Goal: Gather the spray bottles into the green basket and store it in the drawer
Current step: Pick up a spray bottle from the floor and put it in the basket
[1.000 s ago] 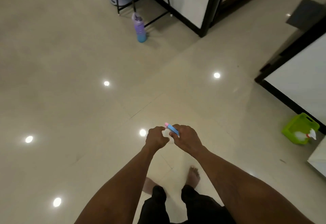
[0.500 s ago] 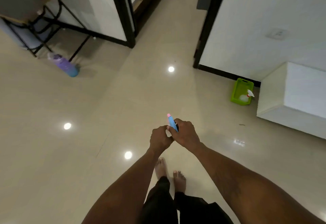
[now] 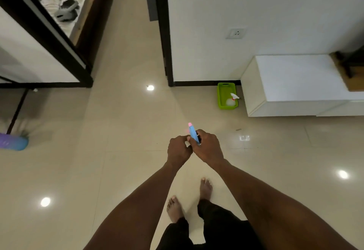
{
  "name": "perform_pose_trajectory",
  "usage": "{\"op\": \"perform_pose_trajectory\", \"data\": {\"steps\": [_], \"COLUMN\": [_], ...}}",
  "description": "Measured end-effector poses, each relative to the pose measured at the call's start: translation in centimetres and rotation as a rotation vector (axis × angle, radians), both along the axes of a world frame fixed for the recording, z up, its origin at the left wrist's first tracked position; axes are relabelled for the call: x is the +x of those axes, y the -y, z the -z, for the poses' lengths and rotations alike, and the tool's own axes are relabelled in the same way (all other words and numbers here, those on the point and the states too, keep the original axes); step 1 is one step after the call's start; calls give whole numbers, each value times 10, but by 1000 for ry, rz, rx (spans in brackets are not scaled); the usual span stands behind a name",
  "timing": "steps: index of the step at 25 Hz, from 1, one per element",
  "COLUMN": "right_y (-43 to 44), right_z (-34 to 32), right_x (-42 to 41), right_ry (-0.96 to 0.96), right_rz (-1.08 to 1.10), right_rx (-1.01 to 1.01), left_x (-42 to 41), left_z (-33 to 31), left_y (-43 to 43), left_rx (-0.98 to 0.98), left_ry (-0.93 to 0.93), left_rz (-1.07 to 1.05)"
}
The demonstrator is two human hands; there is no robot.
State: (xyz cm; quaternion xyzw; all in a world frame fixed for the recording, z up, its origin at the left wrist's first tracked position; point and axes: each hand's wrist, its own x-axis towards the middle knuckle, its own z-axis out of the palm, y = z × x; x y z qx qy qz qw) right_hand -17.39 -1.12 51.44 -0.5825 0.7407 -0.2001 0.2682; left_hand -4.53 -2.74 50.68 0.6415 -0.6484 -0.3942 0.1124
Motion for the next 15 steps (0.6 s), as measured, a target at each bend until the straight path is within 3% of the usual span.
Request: {"op": "perform_pose_trajectory", "data": {"steps": [9, 15], "right_y": [99, 172], "right_z": [8, 14], "right_x": [-119, -187], "right_ry": [36, -7], "right_rz": [11, -5], "right_rx": [11, 29], "left_x": [-114, -169], "left_z": [-3, 2], "left_y": [123, 199], "left_rx": [35, 96], "left_ry": [67, 65], "left_rz": [170, 16]}}
